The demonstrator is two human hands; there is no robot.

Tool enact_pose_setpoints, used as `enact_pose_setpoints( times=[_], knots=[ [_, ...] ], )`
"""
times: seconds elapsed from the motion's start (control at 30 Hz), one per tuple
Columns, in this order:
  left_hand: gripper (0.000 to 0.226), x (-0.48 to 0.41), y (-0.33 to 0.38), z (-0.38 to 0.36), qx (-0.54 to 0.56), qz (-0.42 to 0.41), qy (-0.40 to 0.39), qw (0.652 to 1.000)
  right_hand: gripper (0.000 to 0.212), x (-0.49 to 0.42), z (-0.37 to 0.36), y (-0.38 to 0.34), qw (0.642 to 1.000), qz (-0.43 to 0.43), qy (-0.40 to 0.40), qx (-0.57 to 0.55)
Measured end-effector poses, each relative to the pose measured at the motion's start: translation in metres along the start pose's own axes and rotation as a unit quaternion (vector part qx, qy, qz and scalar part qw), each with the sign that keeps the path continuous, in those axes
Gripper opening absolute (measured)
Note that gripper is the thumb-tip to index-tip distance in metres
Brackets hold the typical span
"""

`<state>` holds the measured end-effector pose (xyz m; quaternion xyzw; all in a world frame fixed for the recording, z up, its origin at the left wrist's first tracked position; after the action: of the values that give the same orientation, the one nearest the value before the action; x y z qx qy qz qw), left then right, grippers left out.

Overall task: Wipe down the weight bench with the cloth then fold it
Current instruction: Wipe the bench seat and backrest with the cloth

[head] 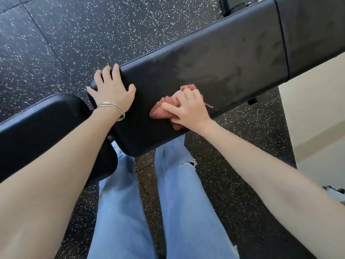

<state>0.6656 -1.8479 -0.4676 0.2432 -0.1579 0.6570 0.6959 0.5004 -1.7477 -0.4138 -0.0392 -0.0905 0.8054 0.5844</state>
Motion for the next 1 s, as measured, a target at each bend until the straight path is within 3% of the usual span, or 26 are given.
enact_pose_setpoints(
  times=[0.07, 0.13, 0.17, 0.23, 0.27, 0.3, 0.33, 0.4, 0.6, 0.7, 0.73, 0.8, 0.9, 0.93, 1.0],
  knots=[
    [0.070, 0.001, 0.002, -0.002, 0.000, 0.008, 0.004, 1.000, 0.033, -0.001, 0.007, 0.053, 0.995, -0.096, 0.011, 0.003],
    [0.071, 0.000, 0.001, -0.003, 0.000, 0.014, 0.011, 1.000, 0.033, 0.004, 0.011, 0.107, 0.960, -0.278, 0.026, 0.004],
    [0.071, 0.000, 0.000, -0.003, -0.002, 0.013, 0.013, 1.000, 0.032, 0.012, 0.015, 0.132, 0.921, -0.387, 0.048, 0.006],
    [0.070, -0.001, -0.001, -0.004, -0.006, 0.007, 0.015, 1.000, 0.030, 0.034, 0.021, 0.162, 0.800, -0.587, 0.123, -0.021],
    [0.070, -0.001, -0.002, -0.004, -0.007, 0.003, 0.017, 1.000, 0.030, 0.038, 0.020, 0.163, 0.750, -0.643, 0.149, -0.038],
    [0.070, -0.001, -0.002, -0.004, -0.009, 0.001, 0.019, 1.000, 0.030, 0.034, 0.017, 0.158, 0.733, -0.661, 0.157, -0.046],
    [0.070, -0.001, -0.002, -0.003, -0.012, -0.001, 0.021, 1.000, 0.031, 0.025, 0.014, 0.148, 0.744, -0.649, 0.153, -0.043],
    [0.071, -0.001, -0.001, -0.002, -0.012, 0.000, 0.023, 1.000, 0.032, 0.000, 0.010, 0.117, 0.799, -0.585, 0.135, -0.034],
    [0.068, -0.002, -0.004, 0.005, -0.001, 0.001, 0.015, 1.000, 0.034, -0.056, -0.010, 0.014, 0.948, -0.312, 0.028, -0.061],
    [0.066, -0.001, -0.007, 0.007, -0.002, -0.017, 0.013, 1.000, 0.036, -0.066, 0.002, 0.024, 0.990, -0.139, 0.017, -0.016],
    [0.066, -0.002, -0.008, 0.008, 0.000, -0.022, 0.011, 1.000, 0.037, -0.066, 0.006, 0.038, 0.993, -0.117, 0.012, 0.008],
    [0.065, -0.004, -0.010, 0.009, 0.005, -0.029, 0.008, 1.000, 0.041, -0.063, 0.009, 0.086, 0.976, -0.214, 0.000, 0.024],
    [0.066, -0.004, -0.011, 0.007, 0.006, -0.037, 0.006, 0.999, 0.040, -0.044, 0.016, 0.146, 0.881, -0.470, 0.051, -0.002],
    [0.067, -0.003, -0.010, 0.006, 0.003, -0.041, 0.008, 0.999, 0.039, -0.045, 0.016, 0.149, 0.861, -0.505, 0.063, -0.006],
    [0.068, -0.002, -0.009, 0.005, -0.003, -0.049, 0.012, 0.999, 0.037, -0.057, 0.015, 0.141, 0.860, -0.506, 0.064, 0.004]
  ],
)
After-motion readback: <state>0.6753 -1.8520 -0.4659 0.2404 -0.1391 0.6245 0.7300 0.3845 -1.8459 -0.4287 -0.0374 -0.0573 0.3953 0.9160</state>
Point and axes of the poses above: each hand's wrist, its own x-axis away from the middle knuckle, its own z-axis out of the back of the hand, y = z × x, the point moved 9 cm from there along -x, towards the middle knuckle, and after that the axes turned 4 degrees about -x, right-handed, at the moved point
